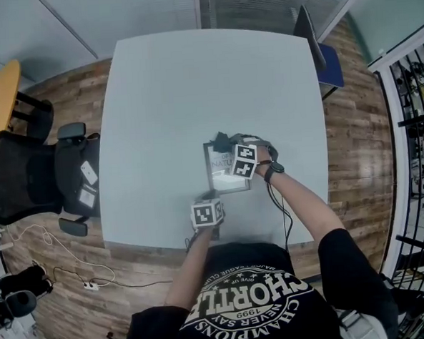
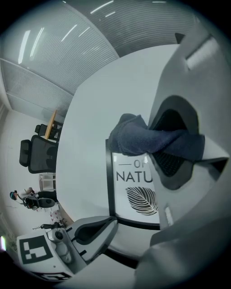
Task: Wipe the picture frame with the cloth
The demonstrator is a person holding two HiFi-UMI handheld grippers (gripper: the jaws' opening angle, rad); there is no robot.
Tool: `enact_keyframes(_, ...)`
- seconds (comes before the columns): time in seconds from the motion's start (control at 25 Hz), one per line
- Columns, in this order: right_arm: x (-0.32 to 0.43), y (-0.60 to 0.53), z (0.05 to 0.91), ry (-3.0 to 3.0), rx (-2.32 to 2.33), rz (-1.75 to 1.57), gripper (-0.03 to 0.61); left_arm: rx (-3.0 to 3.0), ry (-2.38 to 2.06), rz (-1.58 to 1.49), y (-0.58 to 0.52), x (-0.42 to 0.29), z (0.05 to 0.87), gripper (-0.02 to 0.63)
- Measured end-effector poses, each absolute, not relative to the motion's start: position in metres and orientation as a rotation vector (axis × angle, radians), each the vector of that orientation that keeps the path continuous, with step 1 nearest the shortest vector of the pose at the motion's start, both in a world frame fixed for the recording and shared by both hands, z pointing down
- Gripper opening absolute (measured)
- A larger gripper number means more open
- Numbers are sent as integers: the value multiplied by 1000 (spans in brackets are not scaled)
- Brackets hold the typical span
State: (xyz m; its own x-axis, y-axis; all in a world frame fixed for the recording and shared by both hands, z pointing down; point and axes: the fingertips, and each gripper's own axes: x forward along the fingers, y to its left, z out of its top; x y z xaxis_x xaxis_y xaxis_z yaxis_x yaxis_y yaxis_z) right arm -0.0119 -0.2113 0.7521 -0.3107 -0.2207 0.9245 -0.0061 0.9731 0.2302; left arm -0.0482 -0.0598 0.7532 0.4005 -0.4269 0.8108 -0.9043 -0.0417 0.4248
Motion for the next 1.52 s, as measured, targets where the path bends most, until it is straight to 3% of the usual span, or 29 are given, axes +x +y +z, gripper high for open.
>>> enact_keyframes(0.44,27,-216,743,-1865,250,-159,83,1653,-1197,592,-60,-46,752,2)
enact_keyframes(1.04,-102,-177,734,-2018,78,-183,84,1652,-1197,564,-61,-50,753,2)
enact_keyframes(1.52,-36,-189,750,-1936,157,-105,84,1645,-1188,558,-60,-50,752,2)
